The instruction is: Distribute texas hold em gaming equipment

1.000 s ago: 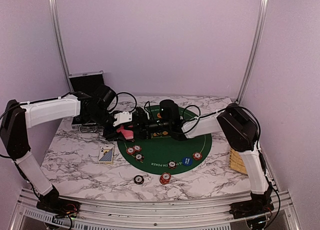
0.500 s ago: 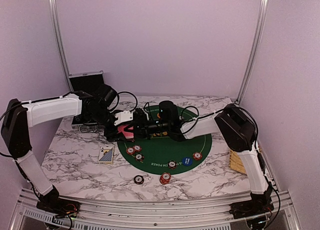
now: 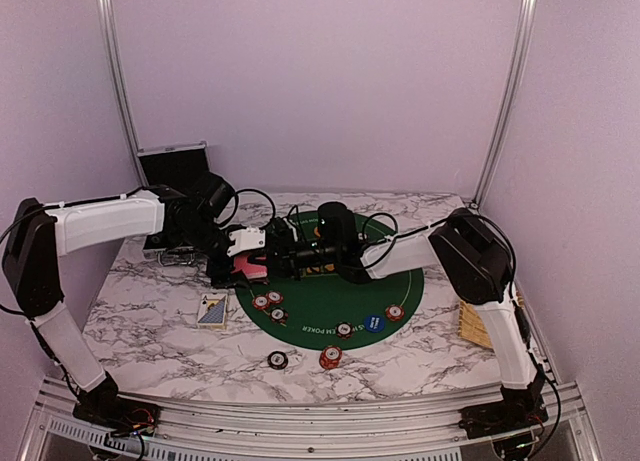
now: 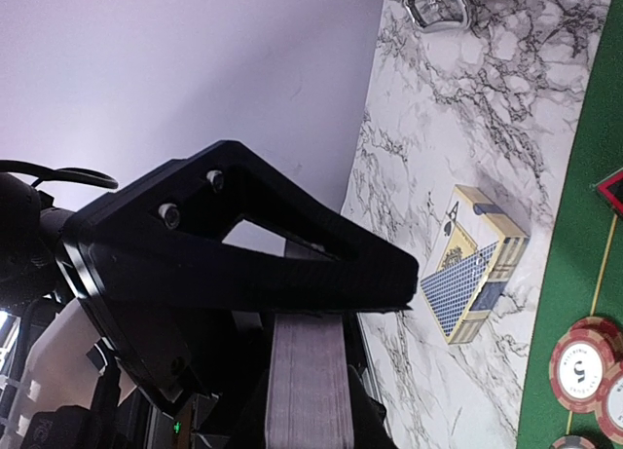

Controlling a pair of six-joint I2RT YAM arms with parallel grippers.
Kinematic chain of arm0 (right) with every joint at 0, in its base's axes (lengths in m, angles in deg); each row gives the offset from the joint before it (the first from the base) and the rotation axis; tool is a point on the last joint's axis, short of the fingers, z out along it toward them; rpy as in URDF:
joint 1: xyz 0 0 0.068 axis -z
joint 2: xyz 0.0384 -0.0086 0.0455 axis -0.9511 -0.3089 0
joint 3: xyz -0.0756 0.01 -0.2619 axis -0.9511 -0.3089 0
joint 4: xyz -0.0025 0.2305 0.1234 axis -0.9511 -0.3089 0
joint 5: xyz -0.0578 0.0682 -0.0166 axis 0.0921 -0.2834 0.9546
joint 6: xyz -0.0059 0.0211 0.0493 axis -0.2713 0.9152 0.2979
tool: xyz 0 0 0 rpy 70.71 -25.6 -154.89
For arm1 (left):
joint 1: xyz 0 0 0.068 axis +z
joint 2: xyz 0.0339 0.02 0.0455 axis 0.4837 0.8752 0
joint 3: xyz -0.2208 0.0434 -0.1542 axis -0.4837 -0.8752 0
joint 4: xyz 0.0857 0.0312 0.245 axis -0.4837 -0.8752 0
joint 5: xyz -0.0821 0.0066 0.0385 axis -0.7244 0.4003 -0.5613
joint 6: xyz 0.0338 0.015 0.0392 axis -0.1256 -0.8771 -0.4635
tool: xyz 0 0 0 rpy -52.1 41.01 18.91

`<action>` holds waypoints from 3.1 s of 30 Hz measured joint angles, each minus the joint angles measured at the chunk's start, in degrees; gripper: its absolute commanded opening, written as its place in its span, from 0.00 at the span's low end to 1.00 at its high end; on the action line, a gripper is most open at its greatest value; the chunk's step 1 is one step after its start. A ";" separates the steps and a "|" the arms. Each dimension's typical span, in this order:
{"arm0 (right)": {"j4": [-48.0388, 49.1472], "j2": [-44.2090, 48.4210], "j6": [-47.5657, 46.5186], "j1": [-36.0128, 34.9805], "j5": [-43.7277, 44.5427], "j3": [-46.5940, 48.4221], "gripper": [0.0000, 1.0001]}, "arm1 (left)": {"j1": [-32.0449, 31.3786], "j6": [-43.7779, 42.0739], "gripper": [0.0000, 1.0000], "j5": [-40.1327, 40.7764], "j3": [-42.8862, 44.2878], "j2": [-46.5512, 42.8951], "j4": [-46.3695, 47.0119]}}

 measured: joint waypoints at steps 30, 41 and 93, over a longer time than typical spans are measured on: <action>-6.29 0.02 -6.23 0.02 1.05 1.20 0.67 | 0.26 2.89 0.39 -1.42 1.62 0.02 -0.24; -10.91 -0.46 -8.13 -0.09 1.09 4.52 0.69 | 0.26 3.23 0.38 -1.14 2.14 1.36 -0.90; -31.36 5.77 -25.73 1.66 5.09 3.76 0.13 | 1.86 6.43 0.14 0.98 2.25 2.73 -4.37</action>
